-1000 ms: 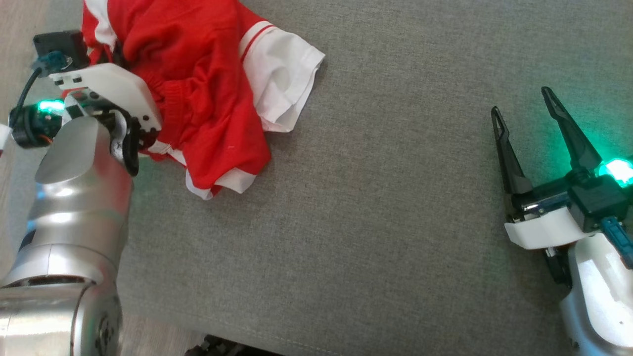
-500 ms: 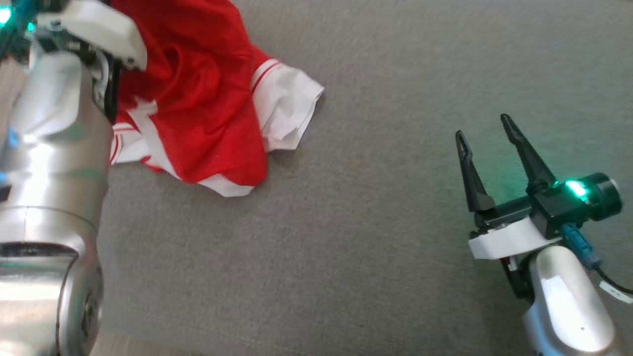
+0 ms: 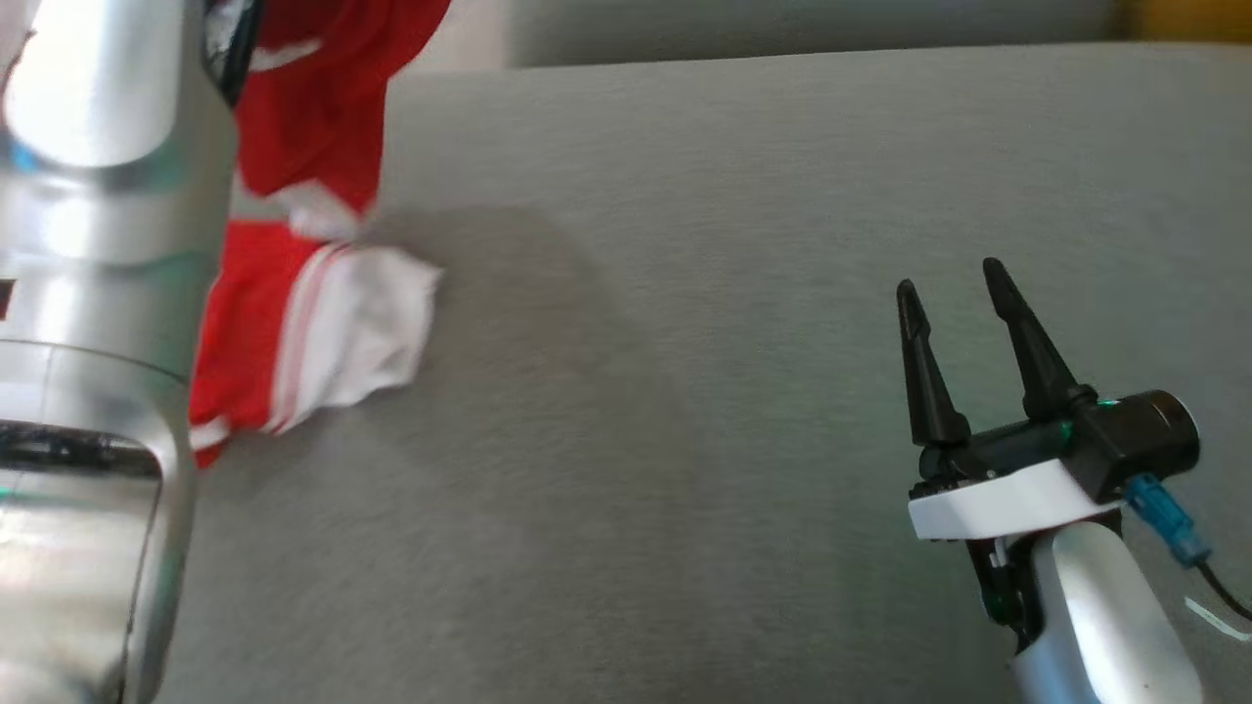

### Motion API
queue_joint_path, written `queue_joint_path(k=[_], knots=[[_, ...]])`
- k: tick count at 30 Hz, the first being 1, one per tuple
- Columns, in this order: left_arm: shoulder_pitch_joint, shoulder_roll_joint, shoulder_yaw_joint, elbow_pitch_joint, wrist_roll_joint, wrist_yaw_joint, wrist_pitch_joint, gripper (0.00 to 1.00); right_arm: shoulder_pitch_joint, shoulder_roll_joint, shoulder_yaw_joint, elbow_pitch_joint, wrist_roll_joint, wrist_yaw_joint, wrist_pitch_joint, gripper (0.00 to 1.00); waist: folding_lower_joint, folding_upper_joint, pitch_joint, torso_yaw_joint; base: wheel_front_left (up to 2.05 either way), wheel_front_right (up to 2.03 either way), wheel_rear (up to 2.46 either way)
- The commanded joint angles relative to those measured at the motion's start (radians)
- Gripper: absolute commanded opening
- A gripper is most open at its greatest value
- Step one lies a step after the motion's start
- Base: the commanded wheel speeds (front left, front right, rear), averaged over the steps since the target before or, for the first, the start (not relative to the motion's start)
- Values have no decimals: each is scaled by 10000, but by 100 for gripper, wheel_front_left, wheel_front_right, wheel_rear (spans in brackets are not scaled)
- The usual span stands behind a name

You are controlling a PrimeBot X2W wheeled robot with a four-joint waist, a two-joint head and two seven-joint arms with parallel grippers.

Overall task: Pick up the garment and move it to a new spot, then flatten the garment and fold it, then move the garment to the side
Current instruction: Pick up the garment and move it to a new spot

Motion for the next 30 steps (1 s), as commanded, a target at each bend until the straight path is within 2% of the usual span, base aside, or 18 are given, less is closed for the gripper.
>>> queue_joint_path(k=[1, 7, 12, 13, 20, 23, 25, 26, 27, 28, 29, 30], knots=[[-515, 345, -112, -535, -150, -22, 141, 0, 0, 93, 240, -400, 168, -7, 6, 100, 2, 0, -430, -1529, 0, 0, 0], [-260, 516, -1114, -1633, -1191, -26, 794, 0, -13, 95, 337, -656, 724, -7, 6, 100, 2, 0, -111, -3219, 0, 0, 0], [508, 572, -2183, -2472, -1926, -27, 1061, 0, -151, 96, 310, -816, 1051, -7, 6, 100, 2, 0, 393, -4097, 0, 0, 0], [508, 572, -2183, -2472, -1926, -27, 1061, 0, -151, 96, 310, -816, 1051, -7, 6, 100, 2, 0, 393, -4097, 0, 0, 0], [2823, 794, -4071, -3367, -2883, -28, 937, 0, -242, 96, 347, -852, 1474, -7, 6, 100, 2, 0, 1019, -4431, 0, 0, 0], [4260, 788, -4608, -3237, -2997, -21, 599, 0, -271, 96, 504, -783, 1603, -7, 6, 100, 2, 0, 1109, -4379, 0, 0, 0], [5043, 715, -4953, -3001, -2824, 135, 217, 0, -295, 96, 570, -725, 1644, -7, 6, 100, 2, 0, 1120, -4260, 0, 0, 0], [5357, 644, -5085, -2872, -2728, 288, 7, 22, -303, 96, 590, -692, 1640, -7, 6, 100, 2, 0, 1106, -4172, 0, 0, 0], [5629, 534, -5153, -2775, -2668, 483, -215, 80, -304, 96, 592, -654, 1627, -7, 6, 100, 2, 0, 1075, -4061, 0, 0, 0], [5878, 395, -5151, -2708, -2670, 686, -417, 100, -294, 96, 585, -605, 1614, -7, 6, 100, 2, 0, 1027, -3937, 0, 0, 0], [6320, 131, -5044, -2689, -2698, 1122, -722, 100, -235, 96, 562, -463, 1534, -7, 6, 100, 2, 0, 845, -3639, 0, 0, 0], [6531, 33, -5023, -2747, -2644, 1320, -814, 100, -185, 96, 526, -387, 1483, -7, 6, 100, 2, 0, 714, -3444, 0, 0, 0]])
